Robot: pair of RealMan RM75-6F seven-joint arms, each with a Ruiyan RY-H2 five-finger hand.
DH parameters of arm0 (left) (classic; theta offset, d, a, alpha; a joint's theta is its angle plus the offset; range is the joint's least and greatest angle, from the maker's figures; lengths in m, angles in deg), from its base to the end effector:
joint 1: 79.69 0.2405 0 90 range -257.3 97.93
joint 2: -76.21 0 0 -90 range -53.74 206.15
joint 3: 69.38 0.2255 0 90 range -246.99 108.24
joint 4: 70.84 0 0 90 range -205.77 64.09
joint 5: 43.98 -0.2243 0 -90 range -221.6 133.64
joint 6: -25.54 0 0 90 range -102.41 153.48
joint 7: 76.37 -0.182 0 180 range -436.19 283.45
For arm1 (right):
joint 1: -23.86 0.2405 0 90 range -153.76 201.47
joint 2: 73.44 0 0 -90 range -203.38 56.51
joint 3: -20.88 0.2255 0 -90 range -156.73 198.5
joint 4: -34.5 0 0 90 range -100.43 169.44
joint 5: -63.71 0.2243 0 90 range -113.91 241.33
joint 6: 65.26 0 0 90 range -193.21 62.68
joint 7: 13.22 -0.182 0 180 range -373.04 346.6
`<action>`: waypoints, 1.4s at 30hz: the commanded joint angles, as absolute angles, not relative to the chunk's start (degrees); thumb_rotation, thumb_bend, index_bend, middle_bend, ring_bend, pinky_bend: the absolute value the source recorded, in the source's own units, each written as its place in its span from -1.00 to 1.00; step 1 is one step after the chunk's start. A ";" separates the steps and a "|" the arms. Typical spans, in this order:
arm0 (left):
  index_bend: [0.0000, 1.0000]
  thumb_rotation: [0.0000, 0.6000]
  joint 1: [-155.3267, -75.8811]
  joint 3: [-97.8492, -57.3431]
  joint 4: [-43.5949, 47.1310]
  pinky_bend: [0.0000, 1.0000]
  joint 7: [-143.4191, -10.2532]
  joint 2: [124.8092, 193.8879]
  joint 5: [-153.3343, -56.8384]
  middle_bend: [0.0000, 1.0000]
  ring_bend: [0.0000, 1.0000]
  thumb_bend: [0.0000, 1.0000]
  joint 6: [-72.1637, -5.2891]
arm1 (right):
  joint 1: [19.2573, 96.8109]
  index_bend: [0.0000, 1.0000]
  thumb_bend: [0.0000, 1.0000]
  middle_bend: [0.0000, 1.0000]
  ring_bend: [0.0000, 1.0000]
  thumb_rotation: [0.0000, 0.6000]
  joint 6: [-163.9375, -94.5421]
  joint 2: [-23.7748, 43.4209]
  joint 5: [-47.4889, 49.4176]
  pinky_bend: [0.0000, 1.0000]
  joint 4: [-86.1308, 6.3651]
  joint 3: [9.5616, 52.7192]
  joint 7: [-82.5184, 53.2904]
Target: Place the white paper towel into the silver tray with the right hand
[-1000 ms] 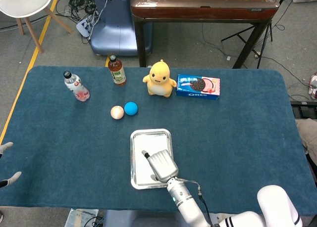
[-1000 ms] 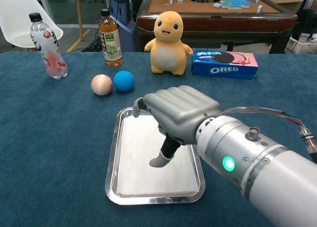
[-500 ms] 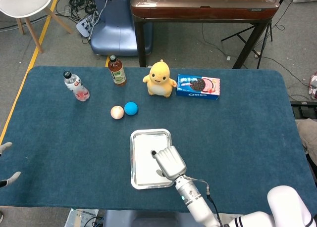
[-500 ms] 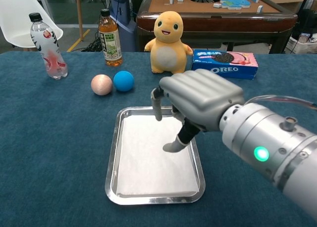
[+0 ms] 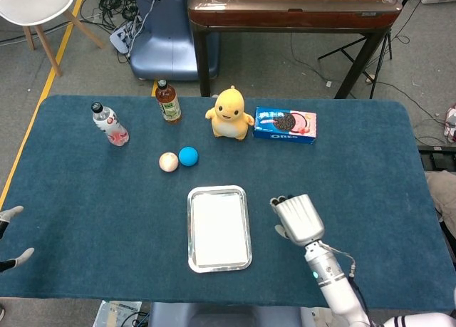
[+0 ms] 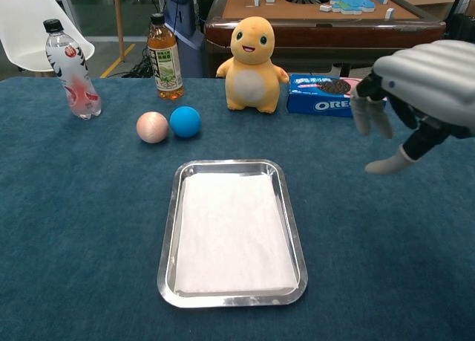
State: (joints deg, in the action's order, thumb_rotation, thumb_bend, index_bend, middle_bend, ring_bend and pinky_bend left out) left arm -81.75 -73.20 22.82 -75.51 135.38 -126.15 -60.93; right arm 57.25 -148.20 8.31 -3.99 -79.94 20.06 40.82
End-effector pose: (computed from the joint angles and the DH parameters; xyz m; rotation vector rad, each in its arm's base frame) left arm -0.3096 0.2066 0.1686 -1.2902 -0.8862 -0.8322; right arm -0.0942 -0.2579 0.0145 1.7832 -0.6043 0.7911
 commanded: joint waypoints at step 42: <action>-0.55 1.00 -82.66 -71.37 24.07 -0.16 -78.52 137.51 -131.59 -0.45 -0.60 -0.73 -61.69 | 32.30 0.12 -0.75 0.00 -0.26 1.00 -159.32 -6.97 -17.13 -0.50 -61.54 19.26 4.58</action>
